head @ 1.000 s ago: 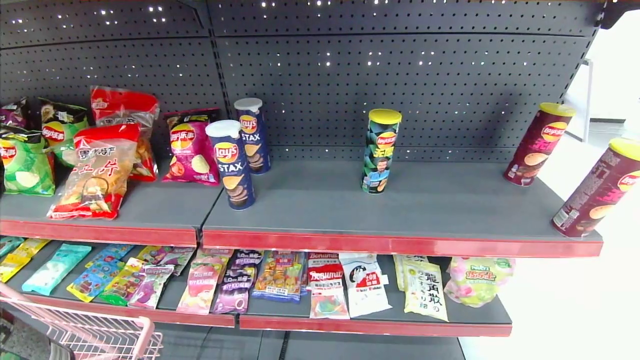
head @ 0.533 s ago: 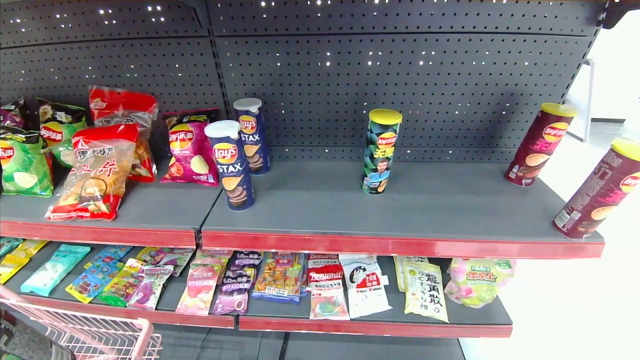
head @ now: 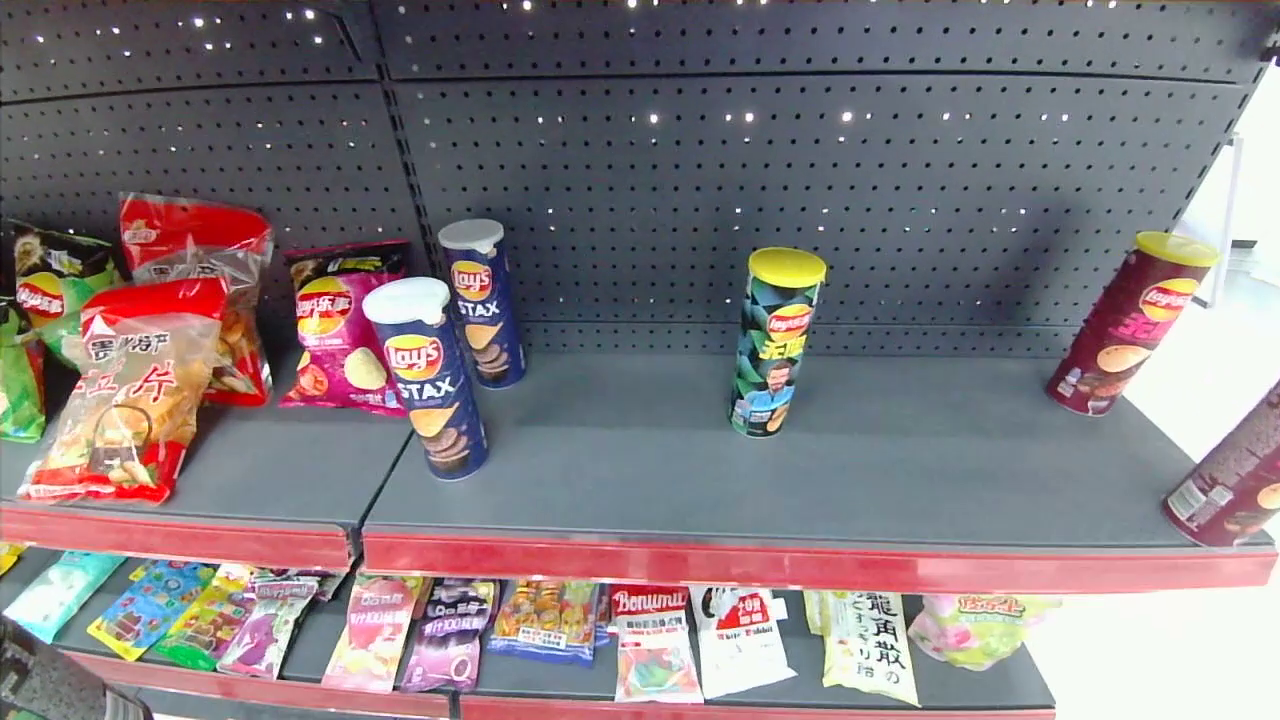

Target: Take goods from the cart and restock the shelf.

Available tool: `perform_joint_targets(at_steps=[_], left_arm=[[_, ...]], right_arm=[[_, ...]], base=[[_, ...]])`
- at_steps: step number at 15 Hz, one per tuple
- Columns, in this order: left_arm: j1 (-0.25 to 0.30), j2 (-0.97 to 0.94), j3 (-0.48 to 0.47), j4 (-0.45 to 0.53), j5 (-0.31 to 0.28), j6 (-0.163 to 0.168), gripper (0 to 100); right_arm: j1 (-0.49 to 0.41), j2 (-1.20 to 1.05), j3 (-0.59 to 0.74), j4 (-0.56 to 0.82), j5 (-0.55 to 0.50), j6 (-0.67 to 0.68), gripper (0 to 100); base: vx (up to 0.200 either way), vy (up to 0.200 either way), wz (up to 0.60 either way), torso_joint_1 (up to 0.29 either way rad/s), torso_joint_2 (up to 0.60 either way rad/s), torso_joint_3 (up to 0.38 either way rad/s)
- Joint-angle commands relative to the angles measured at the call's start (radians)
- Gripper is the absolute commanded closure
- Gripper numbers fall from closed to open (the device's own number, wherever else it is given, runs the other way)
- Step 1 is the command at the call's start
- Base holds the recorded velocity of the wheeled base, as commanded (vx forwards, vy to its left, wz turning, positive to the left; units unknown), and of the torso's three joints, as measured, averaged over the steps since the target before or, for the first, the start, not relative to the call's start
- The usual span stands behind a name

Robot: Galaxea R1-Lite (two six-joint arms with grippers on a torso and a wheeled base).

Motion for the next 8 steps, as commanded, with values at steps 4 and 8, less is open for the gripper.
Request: perform_joint_targets(at_steps=[4,8], left_arm=[[-0.002,-0.017,0.002,0.002,-0.001,0.0,100],[-0.001,-0.079,0.001,0.046,-0.056,0.001,100]], right_arm=[[0.029,-0.022,0.0,0.0,0.004,0.001,0],[0.07,-0.088,0.0,0.0,0.008,-0.003,0]], base=[[0.0,0.0,0.0,0.0,0.0,0.0],[0.0,0.0,0.0,0.0,0.0,0.0]])
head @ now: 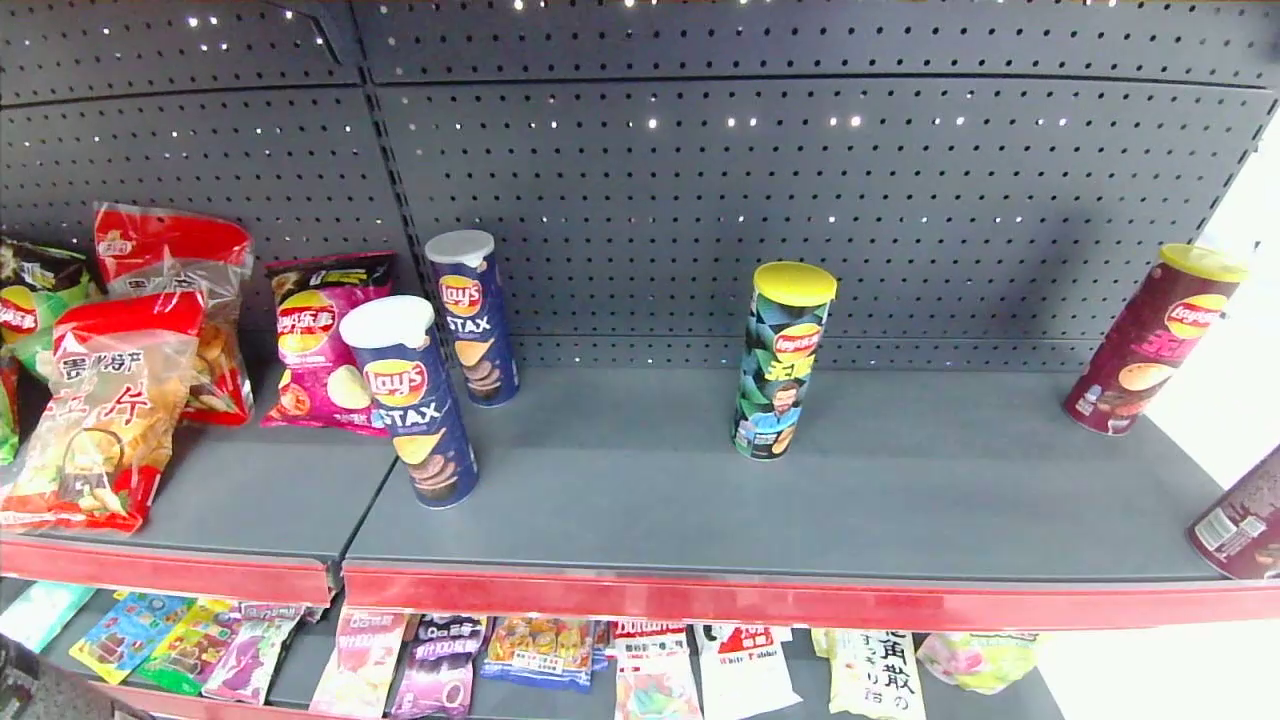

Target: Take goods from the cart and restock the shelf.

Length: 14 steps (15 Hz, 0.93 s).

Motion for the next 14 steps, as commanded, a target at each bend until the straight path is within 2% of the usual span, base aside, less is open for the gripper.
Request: perform_joint_targets(at_steps=[1,4,5,6,7,8,9,11,13,14], left_arm=[[0.001,-0.051,0.0,0.031,-0.005,0.001,100],[0.001,-0.097,0.0,0.057,-0.066,-0.014,100],[0.001,-0.097,-0.003,0.056,-0.066,-0.034,100],[0.001,-0.095,-0.008,0.052,-0.06,-0.065,100],[0.002,-0.094,-0.01,0.052,-0.048,-0.08,100],[0.006,-0.088,-0.003,0.052,0.011,-0.085,100],[0.004,-0.086,0.009,0.049,0.047,-0.085,100],[0.01,-0.066,0.006,0.031,0.087,-0.086,100],[0.029,-0.037,-0.03,0.034,0.123,-0.088,100],[0.024,-0.017,-0.054,0.032,0.119,-0.099,100]], right_arm=[[0.005,-0.025,0.0,0.0,0.0,0.0,0],[0.005,-0.028,-0.002,0.0,0.002,-0.003,0],[0.005,-0.028,-0.002,0.0,0.003,-0.003,0],[0.014,-0.002,-0.063,-0.006,0.028,0.005,0],[0.017,0.138,-0.213,0.006,0.043,0.022,0],[0.028,0.348,-0.408,0.011,0.062,0.117,0],[0.04,0.472,-0.511,0.011,0.08,0.123,0],[0.074,0.678,-0.634,-0.011,0.132,0.057,0],[0.081,0.83,-0.692,-0.075,0.135,-0.015,0],[0.146,0.902,-0.689,-0.114,0.169,-0.066,0]], base=[[0.0,0.0,0.0,0.0,0.0,0.0],[0.0,0.0,0.0,0.0,0.0,0.0],[0.0,0.0,0.0,0.0,0.0,0.0],[0.0,0.0,0.0,0.0,0.0,0.0],[0.0,0.0,0.0,0.0,0.0,0.0],[0.0,0.0,0.0,0.0,0.0,0.0],[0.0,0.0,0.0,0.0,0.0,0.0],[0.0,0.0,0.0,0.0,0.0,0.0],[0.0,0.0,0.0,0.0,0.0,0.0],[0.0,0.0,0.0,0.0,0.0,0.0]])
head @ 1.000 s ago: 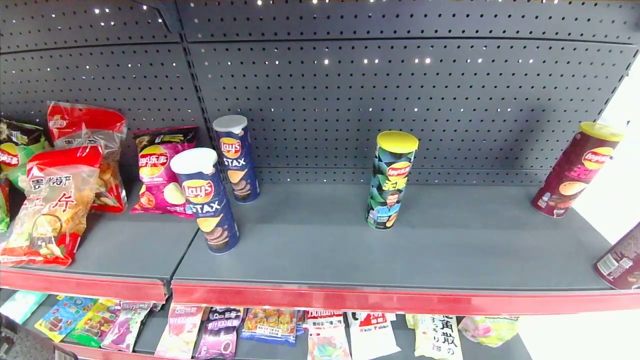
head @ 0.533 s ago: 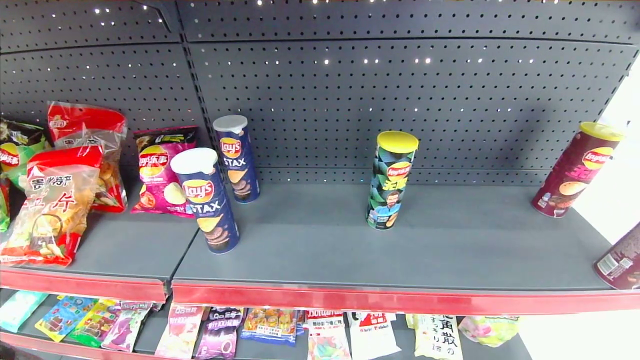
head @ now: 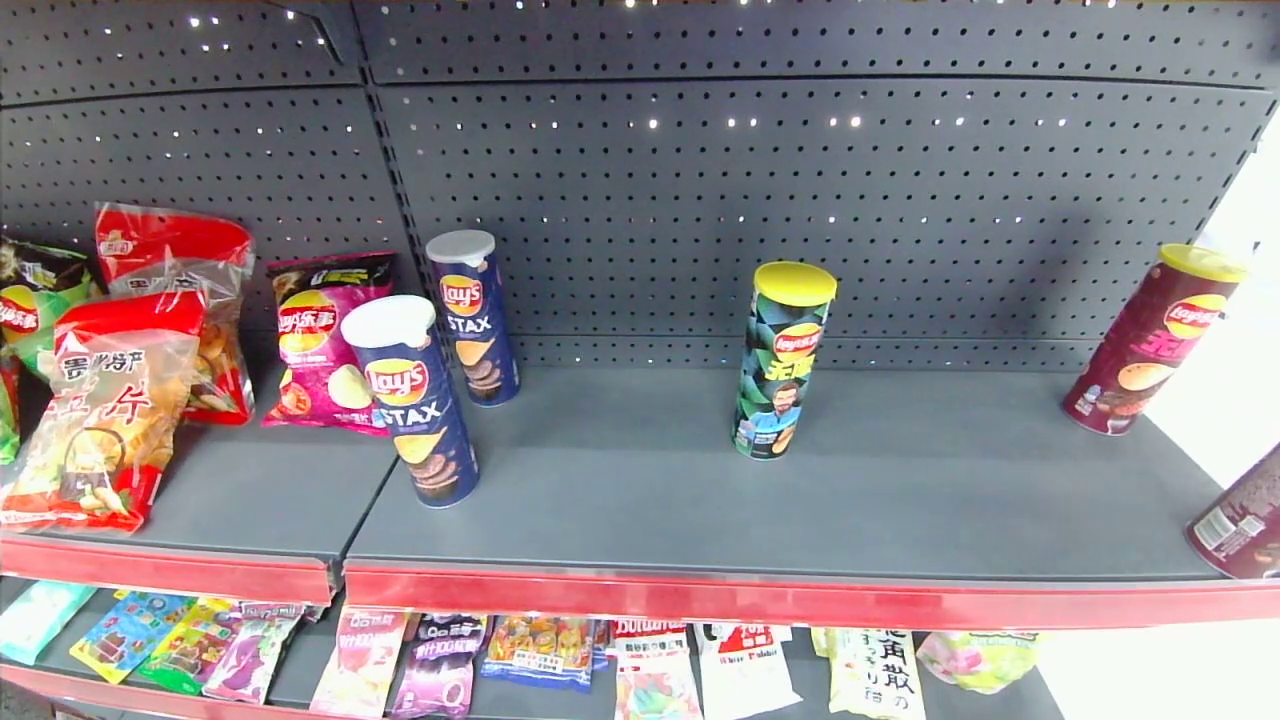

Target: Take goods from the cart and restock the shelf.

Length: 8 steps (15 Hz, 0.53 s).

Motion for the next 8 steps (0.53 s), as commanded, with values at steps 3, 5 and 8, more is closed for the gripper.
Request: perform_joint_targets(at_steps=[3,5,8], left_arm=[[-0.003,0.023,-0.019,0.001,-0.076,-0.021,100],[-0.001,0.019,-0.02,0.001,-0.074,-0.016,100],[-0.001,0.019,-0.025,0.002,-0.071,-0.013,100]], right_arm=[[0.2,0.518,-0.173,-0.101,0.104,-0.091,0],[0.217,0.636,-0.182,-0.206,0.156,-0.091,0],[0.217,0.788,-0.174,-0.35,0.258,-0.094,0]], base=[[0.0,0.0,0.0,0.0,0.0,0.0],[0.0,0.0,0.0,0.0,0.0,0.0],[0.0,0.0,0.0,0.0,0.0,0.0]])
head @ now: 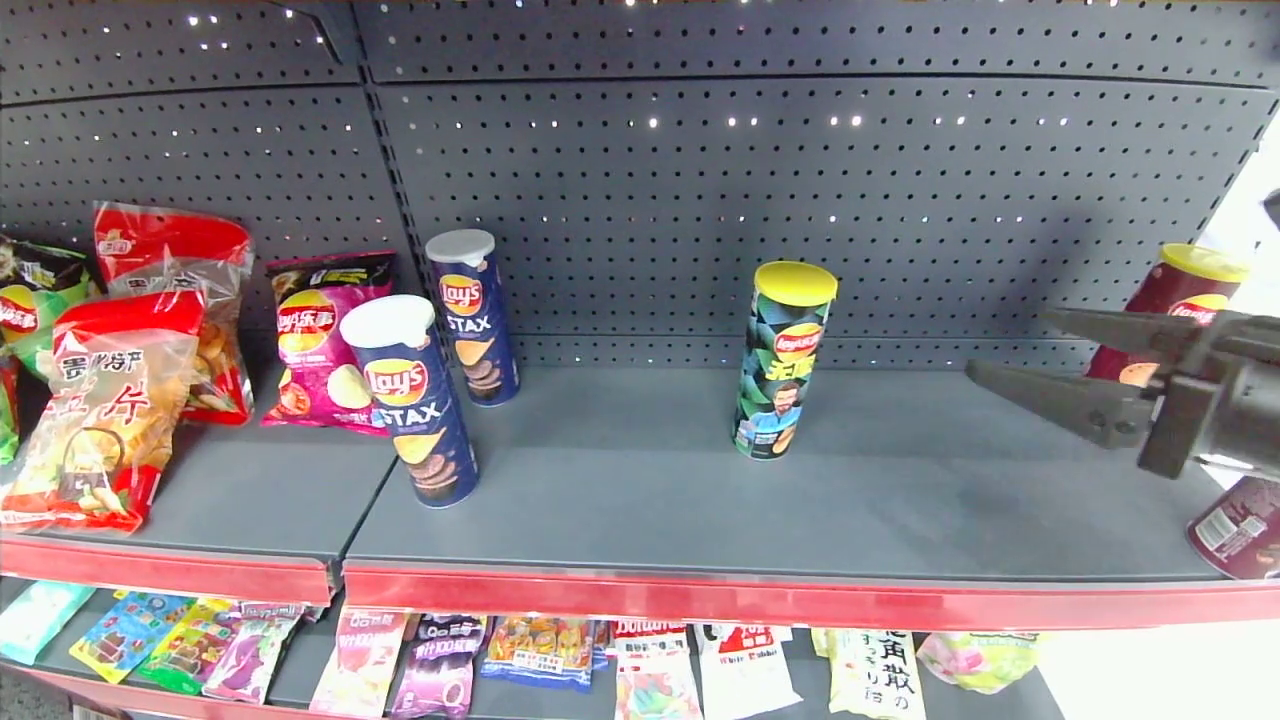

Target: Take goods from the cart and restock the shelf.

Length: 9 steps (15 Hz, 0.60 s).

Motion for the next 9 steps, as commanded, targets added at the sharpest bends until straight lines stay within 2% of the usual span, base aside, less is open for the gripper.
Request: perform_joint_targets(at_steps=[1,4,6,9], left_arm=[[0.002,0.002,-0.003,0.0,0.001,0.0,100],[0.003,0.002,-0.003,0.0,0.001,0.025,100],[0.003,0.006,-0.005,-0.001,0.001,0.025,100],[0.003,0.008,-0.003,0.0,0.001,0.025,100]], right_arm=[[0.012,0.158,-0.006,-0.036,0.053,-0.006,0],[0.012,0.239,-0.031,-0.051,0.076,-0.052,0],[0.012,0.297,-0.029,-0.12,0.078,-0.065,0],[0.004,0.325,-0.032,-0.145,0.099,-0.065,0]], base=[[0.0,0.0,0.0,0.0,0.0,0.0],[0.0,0.0,0.0,0.0,0.0,0.0],[0.0,0.0,0.0,0.0,0.0,0.0],[0.0,0.0,0.0,0.0,0.0,0.0]])
